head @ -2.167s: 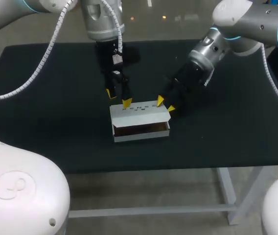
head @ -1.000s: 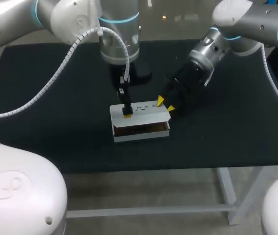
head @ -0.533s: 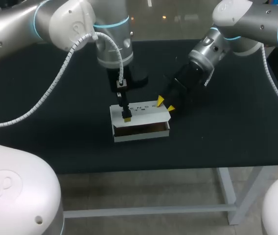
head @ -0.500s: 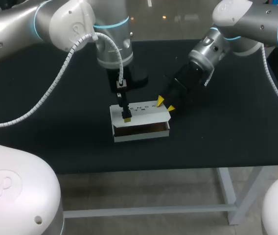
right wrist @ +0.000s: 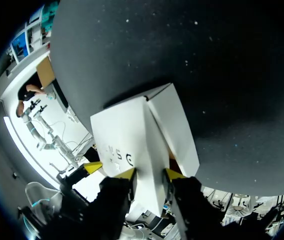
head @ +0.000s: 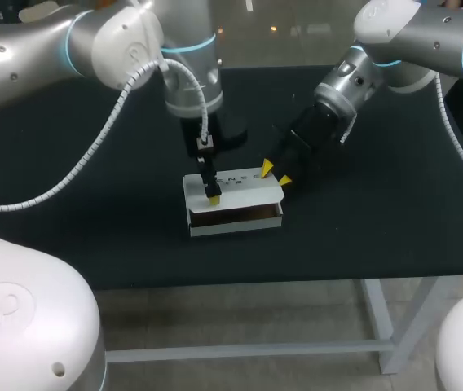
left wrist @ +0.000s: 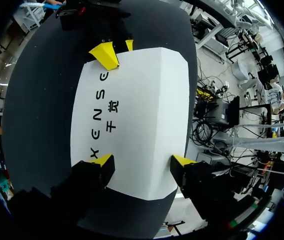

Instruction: Assemble the packaging by folding the flat box into shape, placing the metal phone stand inside, and closing the box properly

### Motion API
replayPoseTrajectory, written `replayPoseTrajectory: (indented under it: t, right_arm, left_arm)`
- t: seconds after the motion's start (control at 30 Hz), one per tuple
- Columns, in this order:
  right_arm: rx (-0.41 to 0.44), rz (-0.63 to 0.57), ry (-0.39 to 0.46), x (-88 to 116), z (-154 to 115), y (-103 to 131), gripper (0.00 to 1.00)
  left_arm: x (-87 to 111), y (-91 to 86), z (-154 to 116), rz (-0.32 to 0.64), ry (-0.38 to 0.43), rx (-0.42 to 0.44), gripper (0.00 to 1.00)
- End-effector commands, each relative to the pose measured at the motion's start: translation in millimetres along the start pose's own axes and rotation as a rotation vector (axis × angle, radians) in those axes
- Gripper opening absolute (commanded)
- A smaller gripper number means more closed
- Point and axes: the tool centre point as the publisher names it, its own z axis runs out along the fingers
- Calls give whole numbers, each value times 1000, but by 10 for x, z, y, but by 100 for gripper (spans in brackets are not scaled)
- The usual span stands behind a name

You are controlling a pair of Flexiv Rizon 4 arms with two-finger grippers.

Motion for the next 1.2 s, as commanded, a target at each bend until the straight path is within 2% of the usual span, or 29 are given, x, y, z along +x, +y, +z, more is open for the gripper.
replayPoseTrajectory:
  t: [0.03,0.37,0.6,0.9,1.2]
  right_arm:
    - [3,-1,0,1,6,13,36]
    - [3,-1,0,1,6,13,36]
    - [3,-1,0,1,6,13,36]
    - [3,-1,0,1,6,13,36]
    - [3,-1,0,1,6,13,36]
  left_arm:
    - [8,-13,33,-5,-13,-4,76]
    - [24,-19,77,3,-66,4,79]
    - [76,-3,85,13,-70,29,74]
    - [61,-40,109,-1,-110,27,75]
    - [54,-70,144,-34,-189,26,81]
